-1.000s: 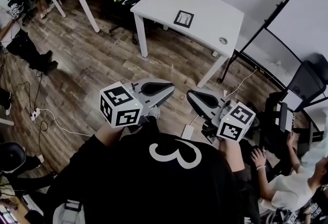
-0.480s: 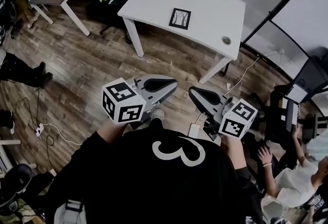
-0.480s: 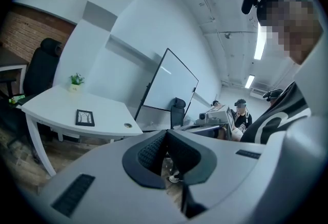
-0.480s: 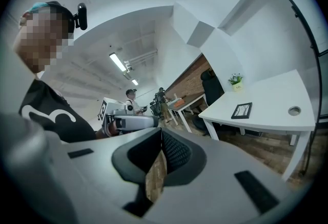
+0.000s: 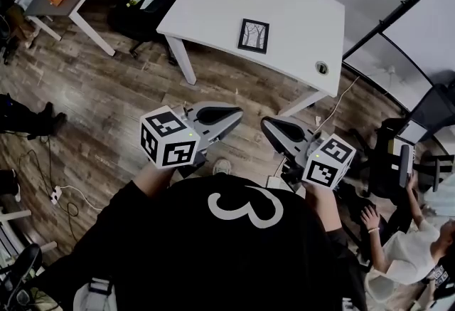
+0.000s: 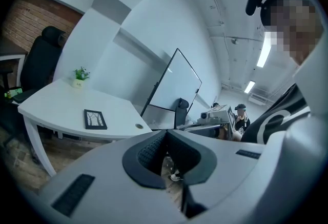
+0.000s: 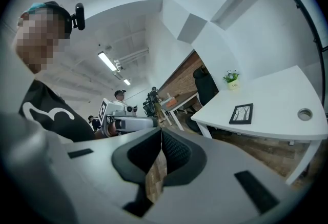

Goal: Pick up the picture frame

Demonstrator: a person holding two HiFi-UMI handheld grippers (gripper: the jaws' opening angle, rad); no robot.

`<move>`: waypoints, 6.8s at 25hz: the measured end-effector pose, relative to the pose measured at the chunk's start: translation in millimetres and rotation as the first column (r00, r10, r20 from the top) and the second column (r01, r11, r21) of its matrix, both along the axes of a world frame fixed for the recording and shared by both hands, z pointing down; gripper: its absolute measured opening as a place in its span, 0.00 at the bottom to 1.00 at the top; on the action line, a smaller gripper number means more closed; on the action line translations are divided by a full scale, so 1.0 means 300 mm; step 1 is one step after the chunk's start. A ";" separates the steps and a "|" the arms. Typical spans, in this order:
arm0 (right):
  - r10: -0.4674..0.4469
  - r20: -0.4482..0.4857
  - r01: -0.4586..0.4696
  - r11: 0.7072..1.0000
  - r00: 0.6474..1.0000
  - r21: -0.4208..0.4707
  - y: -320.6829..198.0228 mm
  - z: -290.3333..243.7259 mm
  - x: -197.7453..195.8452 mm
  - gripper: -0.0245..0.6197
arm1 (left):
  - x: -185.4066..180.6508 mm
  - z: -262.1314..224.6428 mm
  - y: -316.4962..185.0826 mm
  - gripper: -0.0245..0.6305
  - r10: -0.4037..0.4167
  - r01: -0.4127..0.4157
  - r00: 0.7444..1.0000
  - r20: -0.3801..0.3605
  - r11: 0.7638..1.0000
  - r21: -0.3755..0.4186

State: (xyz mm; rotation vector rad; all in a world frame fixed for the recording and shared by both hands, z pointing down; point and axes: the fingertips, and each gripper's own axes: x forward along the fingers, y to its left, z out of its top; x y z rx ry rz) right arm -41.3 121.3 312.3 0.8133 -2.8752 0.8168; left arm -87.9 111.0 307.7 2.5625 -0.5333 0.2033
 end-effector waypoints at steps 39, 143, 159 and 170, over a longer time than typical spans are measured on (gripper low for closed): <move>0.102 -0.072 -0.110 0.988 0.992 -0.110 -0.767 0.178 -0.011 0.07 | -0.146 0.190 -0.766 0.06 -0.109 0.106 0.994 -0.018 0.987 -0.125; 0.143 -0.448 -0.360 0.818 0.882 -0.448 -1.554 0.939 0.269 0.21 | 0.115 0.949 -1.553 0.19 -0.116 0.351 0.873 0.474 0.825 -0.443; 0.213 -0.408 -0.388 0.823 0.888 -0.414 -1.557 0.928 0.286 0.20 | 0.125 0.946 -1.560 0.18 -0.171 0.389 0.872 0.460 0.813 -0.435; 0.259 -0.412 -0.408 0.851 0.874 -0.331 -1.558 0.871 0.290 0.20 | 0.127 0.886 -1.560 0.18 -0.192 0.375 0.882 0.431 0.839 -0.393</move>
